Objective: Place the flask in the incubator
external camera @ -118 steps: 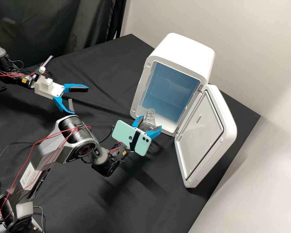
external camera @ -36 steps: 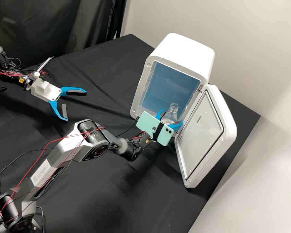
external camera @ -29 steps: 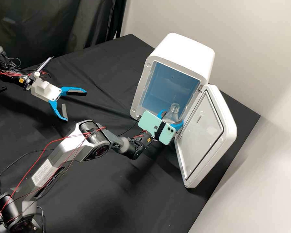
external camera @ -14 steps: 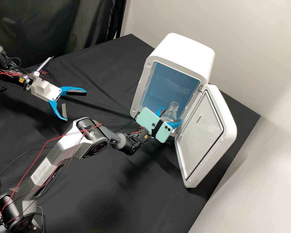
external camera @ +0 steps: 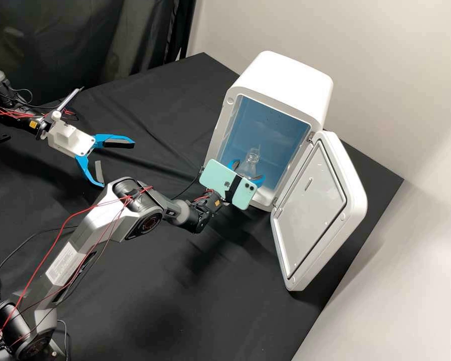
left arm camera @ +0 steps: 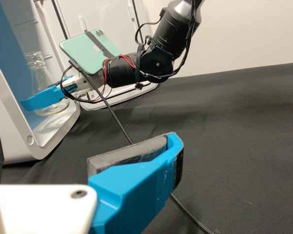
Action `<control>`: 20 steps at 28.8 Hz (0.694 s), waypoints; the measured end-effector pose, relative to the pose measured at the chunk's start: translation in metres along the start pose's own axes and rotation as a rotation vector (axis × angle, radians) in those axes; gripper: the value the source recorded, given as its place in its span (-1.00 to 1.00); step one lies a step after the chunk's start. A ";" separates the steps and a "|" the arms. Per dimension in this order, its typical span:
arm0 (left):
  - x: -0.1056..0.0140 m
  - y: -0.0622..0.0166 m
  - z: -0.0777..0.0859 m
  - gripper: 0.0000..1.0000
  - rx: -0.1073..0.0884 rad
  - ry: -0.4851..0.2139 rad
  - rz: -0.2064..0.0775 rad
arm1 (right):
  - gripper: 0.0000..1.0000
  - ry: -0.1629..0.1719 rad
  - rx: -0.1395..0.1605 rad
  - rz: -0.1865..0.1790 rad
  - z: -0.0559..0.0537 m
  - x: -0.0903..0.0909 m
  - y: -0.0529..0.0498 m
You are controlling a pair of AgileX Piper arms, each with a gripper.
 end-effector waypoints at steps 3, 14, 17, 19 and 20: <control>0.000 0.0000 0.000 1.00 0.000 0.000 0.000 | -1.00 0.005 0.000 -0.005 -0.003 0.000 -0.002; 0.000 0.0000 0.000 1.00 0.000 0.000 0.000 | -1.00 0.028 0.010 -0.024 -0.004 0.006 0.000; 0.000 0.0000 0.000 1.00 0.000 0.000 0.000 | -1.00 0.043 0.012 -0.031 -0.002 0.011 0.002; 0.000 0.0000 0.000 1.00 0.000 0.000 0.000 | -1.00 0.042 0.018 -0.032 0.002 0.015 0.002; 0.000 0.0000 0.000 1.00 0.000 0.000 0.000 | -1.00 0.034 0.019 -0.036 0.006 0.018 0.001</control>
